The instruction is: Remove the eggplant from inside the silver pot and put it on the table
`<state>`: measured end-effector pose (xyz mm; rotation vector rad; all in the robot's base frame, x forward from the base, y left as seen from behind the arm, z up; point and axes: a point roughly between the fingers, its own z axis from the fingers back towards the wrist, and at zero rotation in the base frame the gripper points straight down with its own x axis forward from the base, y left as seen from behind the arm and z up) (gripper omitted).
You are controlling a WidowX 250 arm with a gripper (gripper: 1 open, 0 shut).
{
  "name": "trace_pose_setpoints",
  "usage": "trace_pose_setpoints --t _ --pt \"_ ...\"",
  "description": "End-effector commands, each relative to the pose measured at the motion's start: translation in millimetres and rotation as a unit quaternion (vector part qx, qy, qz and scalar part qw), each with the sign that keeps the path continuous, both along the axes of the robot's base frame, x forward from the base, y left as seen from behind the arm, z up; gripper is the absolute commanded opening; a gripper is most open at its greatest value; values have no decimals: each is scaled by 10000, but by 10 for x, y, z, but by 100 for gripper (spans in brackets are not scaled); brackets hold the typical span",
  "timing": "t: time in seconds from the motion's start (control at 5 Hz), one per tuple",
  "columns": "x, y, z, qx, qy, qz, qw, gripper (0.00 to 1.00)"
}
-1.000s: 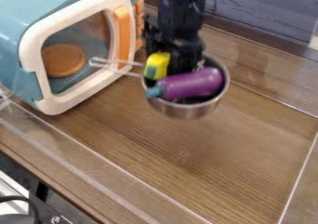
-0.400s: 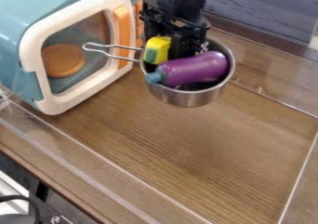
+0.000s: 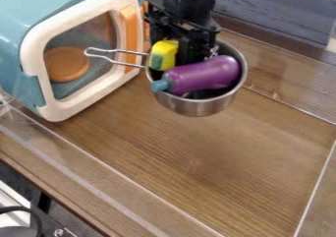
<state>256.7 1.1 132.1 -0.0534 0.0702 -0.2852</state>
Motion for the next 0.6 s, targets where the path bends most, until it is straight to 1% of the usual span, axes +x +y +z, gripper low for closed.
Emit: trace_pose_setpoints --t 0.0,0.2,0.4 --pt "15 -116 142 -16 -305 -68 9995 0" --pt "-11 -230 132 -27 -295 -132 9995 0" --pt "-33 -407 70 -44 -289 -160 9994 0"
